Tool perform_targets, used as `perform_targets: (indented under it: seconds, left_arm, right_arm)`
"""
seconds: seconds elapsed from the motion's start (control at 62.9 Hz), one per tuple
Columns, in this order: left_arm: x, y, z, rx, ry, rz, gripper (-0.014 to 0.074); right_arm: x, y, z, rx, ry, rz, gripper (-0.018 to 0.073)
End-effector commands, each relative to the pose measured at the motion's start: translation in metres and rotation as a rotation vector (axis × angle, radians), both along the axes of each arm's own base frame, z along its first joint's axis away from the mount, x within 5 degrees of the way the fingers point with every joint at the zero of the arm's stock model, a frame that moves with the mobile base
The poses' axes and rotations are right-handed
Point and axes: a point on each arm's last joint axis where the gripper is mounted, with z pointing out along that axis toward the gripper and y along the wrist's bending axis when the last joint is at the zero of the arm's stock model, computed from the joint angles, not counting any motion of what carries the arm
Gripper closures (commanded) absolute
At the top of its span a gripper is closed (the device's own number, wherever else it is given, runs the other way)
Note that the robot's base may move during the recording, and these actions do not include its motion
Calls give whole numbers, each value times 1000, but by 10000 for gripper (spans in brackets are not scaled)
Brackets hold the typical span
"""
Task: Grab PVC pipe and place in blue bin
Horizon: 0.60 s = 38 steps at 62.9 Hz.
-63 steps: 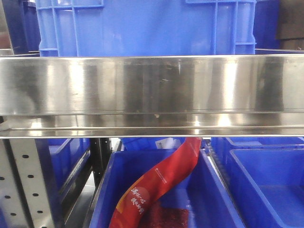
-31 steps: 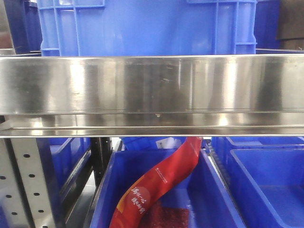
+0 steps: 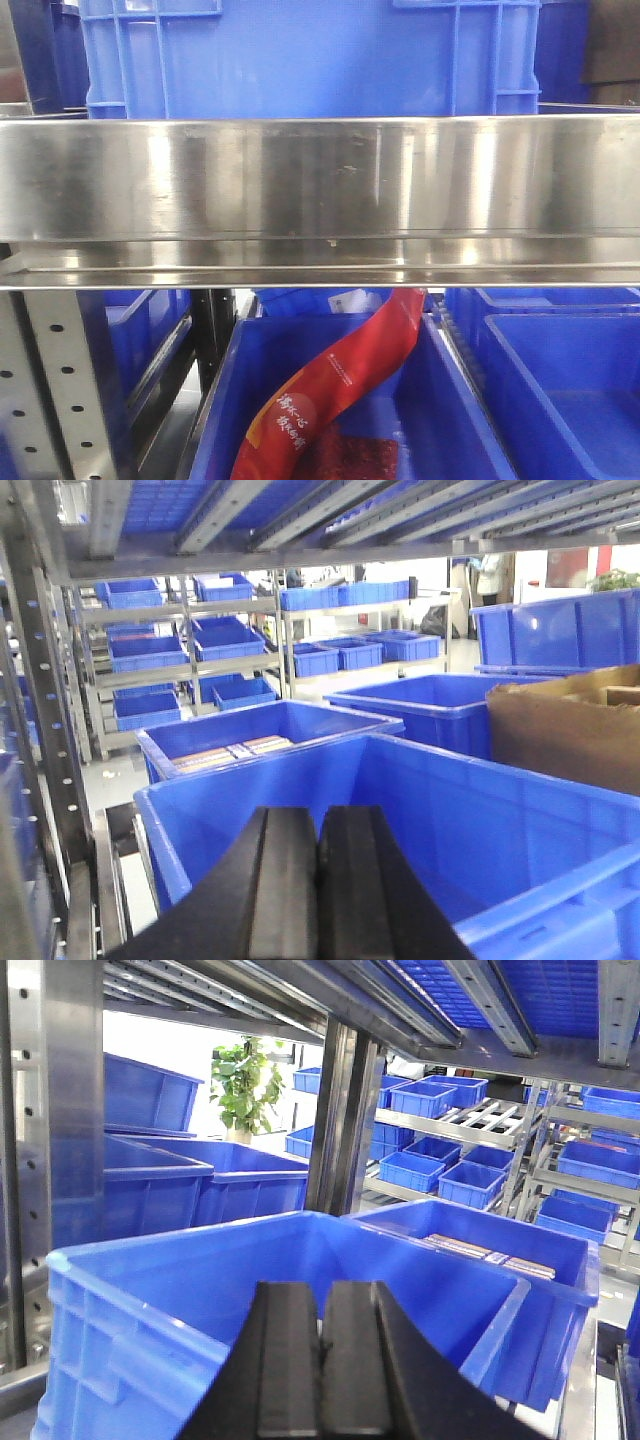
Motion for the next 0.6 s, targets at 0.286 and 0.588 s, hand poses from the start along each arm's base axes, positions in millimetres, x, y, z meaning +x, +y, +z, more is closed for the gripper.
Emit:
perform_targets:
  seconds: [0.286, 0.588]
  left_arm:
    - [-35, 16, -22, 6, 37, -5, 707]
    - [-56, 26, -41, -27, 40, -10, 707]
  right_arm:
    - [-21, -4, -11, -10, -12, 19, 721]
    - [-25, 0, -15, -36, 20, 79, 721]
